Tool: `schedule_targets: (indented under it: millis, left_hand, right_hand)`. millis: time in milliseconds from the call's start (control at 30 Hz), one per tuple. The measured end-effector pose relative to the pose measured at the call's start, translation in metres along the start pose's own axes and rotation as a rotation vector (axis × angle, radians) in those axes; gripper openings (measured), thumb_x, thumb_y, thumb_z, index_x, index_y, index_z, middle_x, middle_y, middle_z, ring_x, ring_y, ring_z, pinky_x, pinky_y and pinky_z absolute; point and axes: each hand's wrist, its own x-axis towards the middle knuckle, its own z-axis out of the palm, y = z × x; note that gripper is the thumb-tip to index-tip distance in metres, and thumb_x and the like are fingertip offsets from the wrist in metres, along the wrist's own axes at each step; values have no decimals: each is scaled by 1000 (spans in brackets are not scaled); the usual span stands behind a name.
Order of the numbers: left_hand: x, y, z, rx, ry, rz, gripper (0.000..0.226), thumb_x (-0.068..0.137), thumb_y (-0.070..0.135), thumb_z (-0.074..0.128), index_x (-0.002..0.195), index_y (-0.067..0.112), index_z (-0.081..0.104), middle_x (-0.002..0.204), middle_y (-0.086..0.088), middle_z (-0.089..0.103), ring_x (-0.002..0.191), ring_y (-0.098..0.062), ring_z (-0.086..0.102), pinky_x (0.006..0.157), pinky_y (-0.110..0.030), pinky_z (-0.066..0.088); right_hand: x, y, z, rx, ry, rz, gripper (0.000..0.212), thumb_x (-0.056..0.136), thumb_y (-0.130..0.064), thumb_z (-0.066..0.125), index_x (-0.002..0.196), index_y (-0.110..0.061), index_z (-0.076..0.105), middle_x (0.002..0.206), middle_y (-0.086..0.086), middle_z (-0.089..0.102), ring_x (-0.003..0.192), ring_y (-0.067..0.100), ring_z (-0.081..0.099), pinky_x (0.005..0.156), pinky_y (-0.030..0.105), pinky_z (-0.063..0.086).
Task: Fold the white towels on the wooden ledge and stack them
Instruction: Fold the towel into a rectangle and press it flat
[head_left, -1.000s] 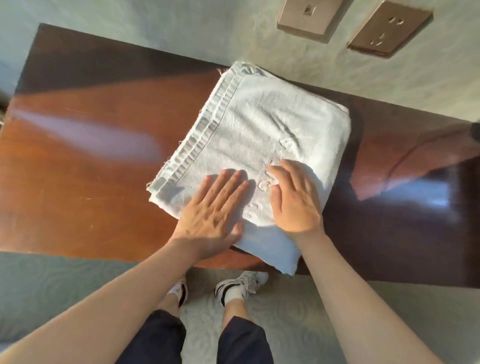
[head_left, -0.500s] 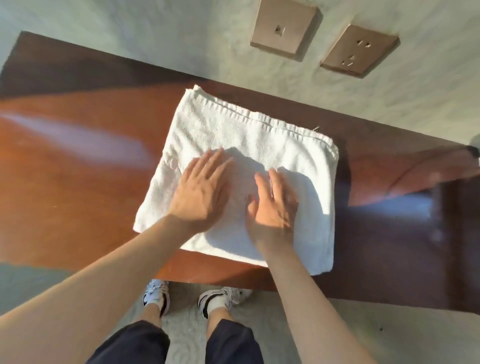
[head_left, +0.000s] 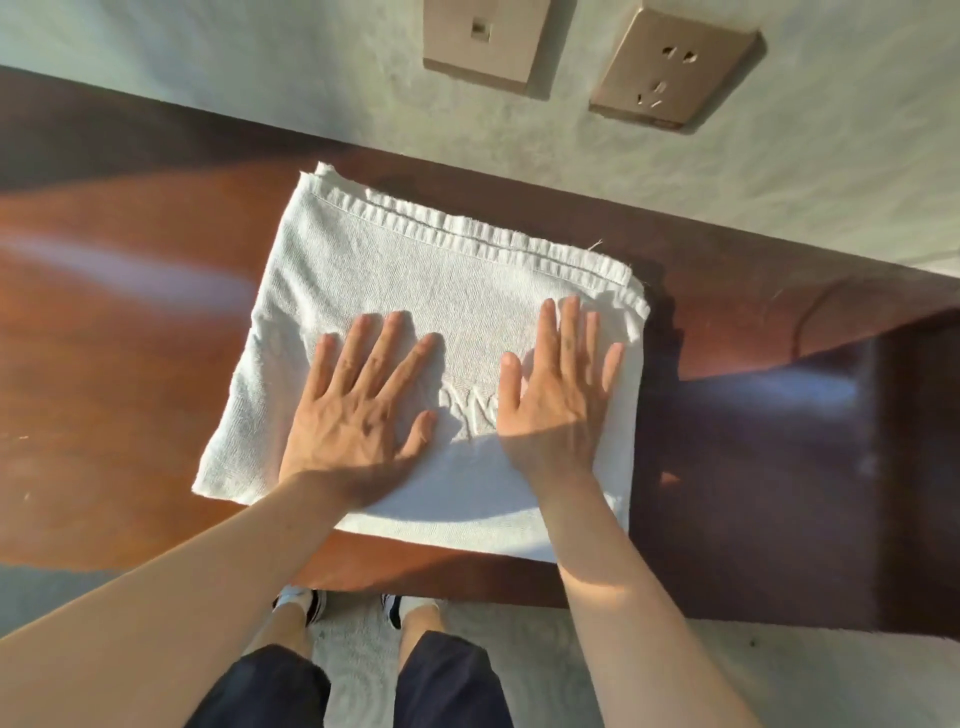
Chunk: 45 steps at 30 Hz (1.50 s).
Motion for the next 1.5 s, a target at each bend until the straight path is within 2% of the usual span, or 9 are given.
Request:
schedule_targets:
  millis: [100,300,433,567,767,933,1267,1433,1500]
  left_hand:
    - [0,0,0,-15,0,16,73,98,60,20,160,36,-10,169,2,-11,155,-22,-18,126,-51,0]
    - [3,-2,2,-36,-5,19,77,96,60,28,161,35,-6,170,2,-8,155,-22,-15,126,-52,3]
    - [3,-4,4,-37,-8,25,79,96,58,33,161,33,-3,170,1,-7,156,-22,-13,125,-54,5]
    - [3,-5,5,-76,-1,34,77,96,62,30,161,34,-2,170,3,-8,156,-21,-13,126,-52,2]
    - [3,-9,5,-75,-9,46,76,96,61,21,160,34,-9,169,2,-12,155,-22,-17,125,-52,-3]
    - [4,-8,6,-83,-14,64,74,97,59,19,161,32,-7,169,2,-11,155,-23,-15,125,-51,-6]
    - [-9,-46,0,-10,-48,300,68,103,55,23,161,33,-6,170,3,-10,155,-23,-15,126,-51,2]
    - [2,-113,-16,40,-34,17,69,100,63,11,159,36,-13,168,7,-16,155,-26,-14,126,-49,0]
    - [10,-109,-19,75,15,26,70,101,60,9,161,28,-7,169,0,-15,155,-27,-15,127,-48,-2]
  right_hand:
    - [18,3,8,-3,-109,-316,63,103,-50,34,160,-25,26,169,4,16,157,24,7,126,52,7]
    - [78,43,-4,-62,-116,159,68,104,-51,23,162,-17,13,170,7,9,157,29,4,125,54,2]
    - [20,-27,-6,66,-18,139,66,104,-48,26,162,-15,18,169,7,11,157,27,6,126,51,1]
    - [-45,-34,8,-5,-142,-123,64,104,-52,27,161,-23,21,169,6,12,157,28,4,124,57,10]
    - [-19,39,-9,-100,-126,441,75,101,-60,9,163,-18,5,170,11,6,156,31,4,124,56,3]
    - [-72,-41,1,-40,-55,144,64,105,-49,19,161,-16,21,169,8,14,156,27,9,126,51,6]
    - [-80,-41,27,-28,82,119,66,94,-35,37,157,-13,35,164,12,29,154,30,22,123,56,19]
    - [-82,-41,30,-53,131,106,62,99,-37,30,156,-12,36,163,12,31,153,31,23,122,56,20]
    - [-83,-44,28,-41,141,108,63,98,-37,33,156,-13,36,163,11,31,153,30,23,122,56,21]
